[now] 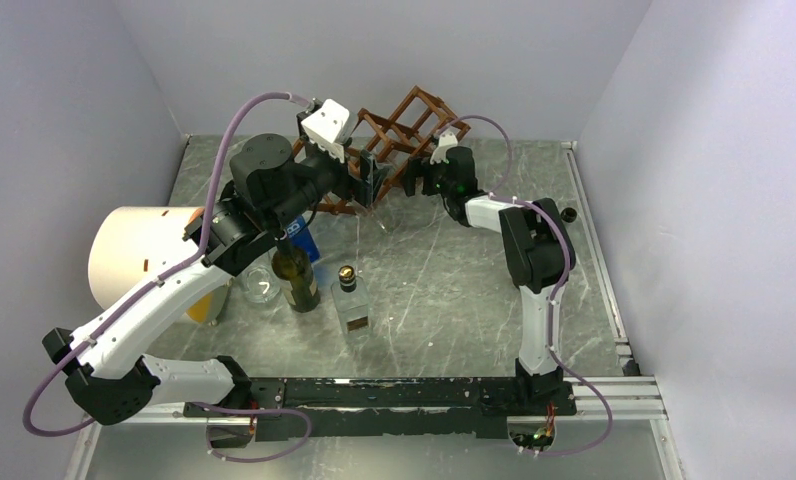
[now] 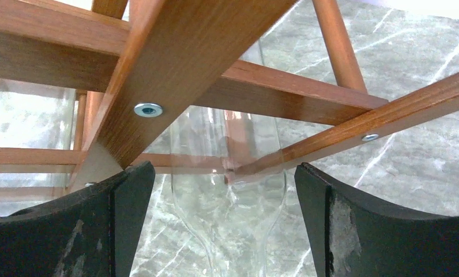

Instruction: Put the wine bottle on the wine rack

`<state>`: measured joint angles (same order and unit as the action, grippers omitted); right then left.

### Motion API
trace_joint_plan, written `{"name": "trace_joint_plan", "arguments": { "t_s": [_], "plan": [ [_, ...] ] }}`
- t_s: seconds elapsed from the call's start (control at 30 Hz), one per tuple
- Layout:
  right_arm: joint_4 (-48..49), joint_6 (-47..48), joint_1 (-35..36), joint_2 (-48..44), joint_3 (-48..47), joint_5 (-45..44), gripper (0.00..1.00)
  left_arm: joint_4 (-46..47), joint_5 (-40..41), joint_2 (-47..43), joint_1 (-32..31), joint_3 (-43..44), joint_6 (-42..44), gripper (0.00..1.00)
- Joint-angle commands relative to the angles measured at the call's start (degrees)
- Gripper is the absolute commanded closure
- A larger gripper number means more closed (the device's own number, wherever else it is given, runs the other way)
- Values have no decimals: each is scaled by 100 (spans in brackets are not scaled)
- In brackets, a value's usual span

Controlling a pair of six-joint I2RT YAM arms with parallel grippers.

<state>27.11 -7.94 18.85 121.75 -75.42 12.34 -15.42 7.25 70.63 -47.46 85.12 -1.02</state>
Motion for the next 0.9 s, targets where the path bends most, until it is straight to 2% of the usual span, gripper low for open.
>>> {"name": "trace_joint_plan", "arguments": {
  "t_s": [0.0, 0.23, 0.33, 0.43, 0.67, 0.73, 0.8, 0.87],
  "plan": [
    [77, -97, 8, -383, 38, -307, 2, -29, 82, -73, 17, 141, 7, 10],
    [-373, -172, 5, -1237, 490, -475, 0, -7, 92, -203, 17, 20, -39, 9],
    [-983, -396, 9, -1628, 418, -498, 4, -34, 108, -269, 18, -25, -39, 9],
    [-1867, -382, 17, -2062, 309, -62, 9, -66, 194, -378, 16, -110, -77, 8],
    [-2799, -589, 27, -3547, 838, 588, 10, -255, 184, -643, 18, -261, -312, 8],
    [-3104, -523, 48, -3870, 898, 1076, 16, -329, 198, -762, 18, -337, -382, 8],
    [-3329, -318, 226, -4195, 975, 1574, 19, -349, 234, -935, 18, -501, -467, 8],
    [-3512, -26, 647, -4557, 1069, 1560, 19, -360, 253, -1124, 18, -684, -567, 9]
  ]
}}
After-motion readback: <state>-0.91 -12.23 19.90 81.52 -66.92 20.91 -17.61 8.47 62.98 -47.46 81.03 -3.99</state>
